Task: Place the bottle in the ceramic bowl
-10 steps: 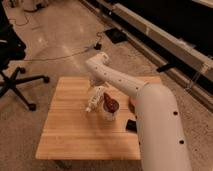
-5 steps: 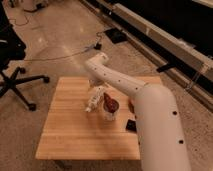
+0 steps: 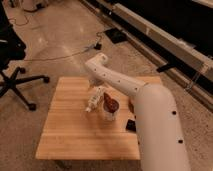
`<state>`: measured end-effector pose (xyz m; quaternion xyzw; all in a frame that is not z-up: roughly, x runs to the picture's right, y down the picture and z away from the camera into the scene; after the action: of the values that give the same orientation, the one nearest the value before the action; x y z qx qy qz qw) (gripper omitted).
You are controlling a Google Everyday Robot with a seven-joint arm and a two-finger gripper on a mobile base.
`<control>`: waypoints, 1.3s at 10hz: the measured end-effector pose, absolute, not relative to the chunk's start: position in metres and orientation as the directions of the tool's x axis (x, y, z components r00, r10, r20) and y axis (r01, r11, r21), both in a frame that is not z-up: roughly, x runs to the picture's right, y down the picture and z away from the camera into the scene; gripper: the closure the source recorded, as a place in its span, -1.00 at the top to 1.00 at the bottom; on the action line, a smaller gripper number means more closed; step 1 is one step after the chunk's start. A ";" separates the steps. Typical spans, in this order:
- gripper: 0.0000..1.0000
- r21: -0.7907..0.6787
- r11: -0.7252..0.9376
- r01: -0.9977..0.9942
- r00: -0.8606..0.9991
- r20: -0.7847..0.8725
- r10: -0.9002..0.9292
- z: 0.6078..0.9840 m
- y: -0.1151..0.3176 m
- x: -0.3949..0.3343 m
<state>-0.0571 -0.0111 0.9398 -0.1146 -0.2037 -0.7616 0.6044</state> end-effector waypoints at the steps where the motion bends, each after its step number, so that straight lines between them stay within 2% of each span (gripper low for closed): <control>1: 0.60 0.171 -0.186 0.968 -0.242 0.418 -0.876 0.940 -0.012 -0.057; 13: 0.60 0.156 -0.183 0.971 -0.230 0.379 -0.897 0.942 -0.020 -0.061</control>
<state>-0.0606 -0.0204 0.9422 -0.1012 -0.1833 -0.7624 0.6123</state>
